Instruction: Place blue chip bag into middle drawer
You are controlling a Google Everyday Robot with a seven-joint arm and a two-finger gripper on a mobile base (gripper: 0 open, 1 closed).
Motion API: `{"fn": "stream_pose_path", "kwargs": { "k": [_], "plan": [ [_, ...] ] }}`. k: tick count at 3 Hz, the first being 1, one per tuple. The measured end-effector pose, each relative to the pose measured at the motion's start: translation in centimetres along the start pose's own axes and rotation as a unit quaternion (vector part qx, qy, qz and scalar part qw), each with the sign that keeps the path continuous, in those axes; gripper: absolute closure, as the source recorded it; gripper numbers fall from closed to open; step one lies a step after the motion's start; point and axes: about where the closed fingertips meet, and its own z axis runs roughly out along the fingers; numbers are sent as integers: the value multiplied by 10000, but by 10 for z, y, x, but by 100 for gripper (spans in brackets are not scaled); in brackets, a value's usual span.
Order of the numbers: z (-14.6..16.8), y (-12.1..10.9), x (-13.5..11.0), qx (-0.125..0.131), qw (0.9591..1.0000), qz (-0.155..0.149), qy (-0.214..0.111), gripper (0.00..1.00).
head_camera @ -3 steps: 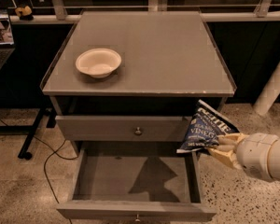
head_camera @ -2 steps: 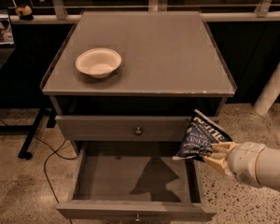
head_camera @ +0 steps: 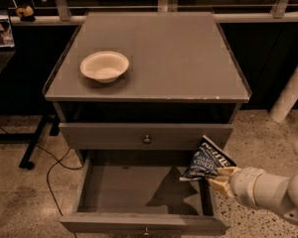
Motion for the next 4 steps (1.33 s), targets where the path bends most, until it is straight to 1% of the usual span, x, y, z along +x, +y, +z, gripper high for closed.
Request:
{"fn": "stream_pose_path", "kwargs": {
  "k": [1,2,3,4],
  "plan": [
    [29,-1,31,-140,9994,242,207,100],
    [53,-2,60,-298,9973,451,491,100],
    [54,-2,60,-299,9973,451,491,100],
    [72,8,63,-499,9961,567,455,100]
  ]
}}
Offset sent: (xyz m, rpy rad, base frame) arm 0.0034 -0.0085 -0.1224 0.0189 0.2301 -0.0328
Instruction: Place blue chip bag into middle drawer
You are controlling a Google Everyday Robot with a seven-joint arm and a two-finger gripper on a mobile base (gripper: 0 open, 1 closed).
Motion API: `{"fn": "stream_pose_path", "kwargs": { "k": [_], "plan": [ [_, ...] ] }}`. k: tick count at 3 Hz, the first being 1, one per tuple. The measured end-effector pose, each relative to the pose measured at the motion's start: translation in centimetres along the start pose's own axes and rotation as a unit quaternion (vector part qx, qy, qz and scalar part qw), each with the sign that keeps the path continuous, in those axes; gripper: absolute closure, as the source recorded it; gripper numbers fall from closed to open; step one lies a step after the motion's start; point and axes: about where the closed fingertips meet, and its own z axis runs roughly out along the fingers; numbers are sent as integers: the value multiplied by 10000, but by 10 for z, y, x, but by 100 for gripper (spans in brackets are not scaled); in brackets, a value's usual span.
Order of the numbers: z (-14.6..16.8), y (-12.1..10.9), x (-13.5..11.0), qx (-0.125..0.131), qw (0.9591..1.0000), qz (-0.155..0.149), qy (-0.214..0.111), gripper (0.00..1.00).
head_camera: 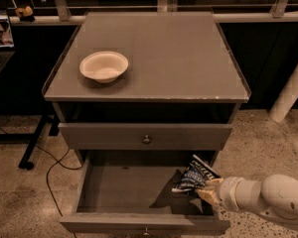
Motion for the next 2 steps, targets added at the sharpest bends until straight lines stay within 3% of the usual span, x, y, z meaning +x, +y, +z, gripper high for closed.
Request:
{"fn": "stream_pose_path", "kwargs": {
  "k": [2],
  "plan": [
    [72,37,-10,-843,9955,-337,257,100]
  ]
}}
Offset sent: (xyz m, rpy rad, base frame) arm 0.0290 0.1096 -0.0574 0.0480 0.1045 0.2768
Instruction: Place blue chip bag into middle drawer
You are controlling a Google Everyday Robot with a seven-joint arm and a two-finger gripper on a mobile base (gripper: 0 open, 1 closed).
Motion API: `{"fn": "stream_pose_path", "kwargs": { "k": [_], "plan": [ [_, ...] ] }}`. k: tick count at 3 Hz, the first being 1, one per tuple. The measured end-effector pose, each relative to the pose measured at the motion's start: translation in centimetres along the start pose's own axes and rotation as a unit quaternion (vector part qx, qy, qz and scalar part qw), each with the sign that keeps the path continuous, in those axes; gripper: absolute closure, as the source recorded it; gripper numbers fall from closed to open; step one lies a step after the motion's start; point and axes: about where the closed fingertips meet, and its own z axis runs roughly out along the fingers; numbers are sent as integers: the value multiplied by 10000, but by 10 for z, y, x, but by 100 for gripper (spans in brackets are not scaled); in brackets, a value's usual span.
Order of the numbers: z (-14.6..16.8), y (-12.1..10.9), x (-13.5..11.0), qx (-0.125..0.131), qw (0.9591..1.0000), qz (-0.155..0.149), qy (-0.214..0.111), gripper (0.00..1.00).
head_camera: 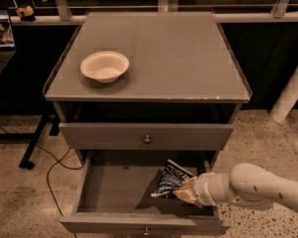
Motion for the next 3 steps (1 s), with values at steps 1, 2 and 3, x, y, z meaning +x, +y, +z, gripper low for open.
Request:
{"fn": "stream_pose_path", "kwargs": {
  "k": [1,2,3],
  "plan": [
    [32,6,-7,-247,9994,-184,187,100],
    [57,4,-3,-348,9985,-208,381,100],
    [71,-4,7,-337,9978,-133,551,100]
  ]
}}
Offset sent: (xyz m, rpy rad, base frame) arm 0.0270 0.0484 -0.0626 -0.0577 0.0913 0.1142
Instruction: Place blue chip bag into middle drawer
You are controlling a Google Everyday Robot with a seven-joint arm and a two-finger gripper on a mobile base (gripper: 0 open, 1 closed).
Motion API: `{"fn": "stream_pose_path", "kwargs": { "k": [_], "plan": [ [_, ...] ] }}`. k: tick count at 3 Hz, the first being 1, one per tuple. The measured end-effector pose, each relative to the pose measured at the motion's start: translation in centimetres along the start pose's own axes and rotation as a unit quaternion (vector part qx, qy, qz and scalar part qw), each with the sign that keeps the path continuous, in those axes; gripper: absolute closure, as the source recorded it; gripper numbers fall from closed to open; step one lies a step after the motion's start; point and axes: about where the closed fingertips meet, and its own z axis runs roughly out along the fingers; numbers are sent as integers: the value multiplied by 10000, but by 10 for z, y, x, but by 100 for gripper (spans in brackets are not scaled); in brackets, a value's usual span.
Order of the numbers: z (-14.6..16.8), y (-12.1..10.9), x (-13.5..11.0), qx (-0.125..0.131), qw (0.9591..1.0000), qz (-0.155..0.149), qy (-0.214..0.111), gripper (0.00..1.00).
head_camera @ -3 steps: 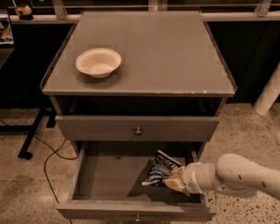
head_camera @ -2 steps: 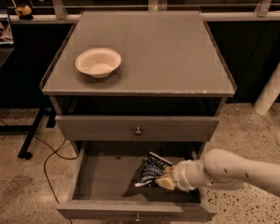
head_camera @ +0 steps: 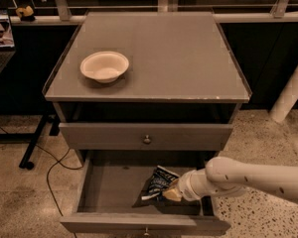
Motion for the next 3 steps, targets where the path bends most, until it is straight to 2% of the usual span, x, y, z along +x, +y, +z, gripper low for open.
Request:
{"fn": "stream_pose_path", "kwargs": {
  "k": [1,2,3],
  "plan": [
    [7,-9,16,-13,9998,169,135,100],
    [7,-9,17,-12,9998,173,139,81],
    [7,-9,17,-13,9998,173,139,58]
  ]
}}
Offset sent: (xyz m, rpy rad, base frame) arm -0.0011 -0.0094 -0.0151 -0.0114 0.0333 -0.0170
